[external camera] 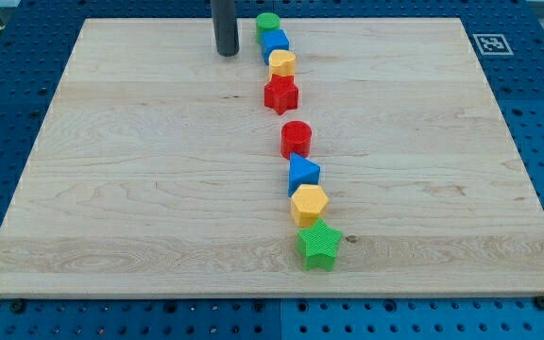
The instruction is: Push the blue cube slightly down
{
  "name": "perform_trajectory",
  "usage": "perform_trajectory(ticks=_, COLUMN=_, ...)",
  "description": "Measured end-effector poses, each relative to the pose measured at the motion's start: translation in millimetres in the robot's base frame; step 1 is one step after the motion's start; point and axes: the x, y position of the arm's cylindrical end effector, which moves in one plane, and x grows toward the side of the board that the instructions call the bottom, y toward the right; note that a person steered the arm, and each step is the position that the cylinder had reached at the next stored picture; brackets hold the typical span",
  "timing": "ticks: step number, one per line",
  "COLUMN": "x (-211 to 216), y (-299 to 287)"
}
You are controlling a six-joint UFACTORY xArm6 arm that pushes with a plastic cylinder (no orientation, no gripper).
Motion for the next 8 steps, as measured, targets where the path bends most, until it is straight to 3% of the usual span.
perform_trajectory(ticks=3, x=24.9, y=107.2)
perform_trajectory(ticks=5, x=17.4, y=81.0)
perform_trajectory(ticks=6, x=-11.6, y=83.3)
perform_trajectory(ticks=8, x=-13.9, y=161.1)
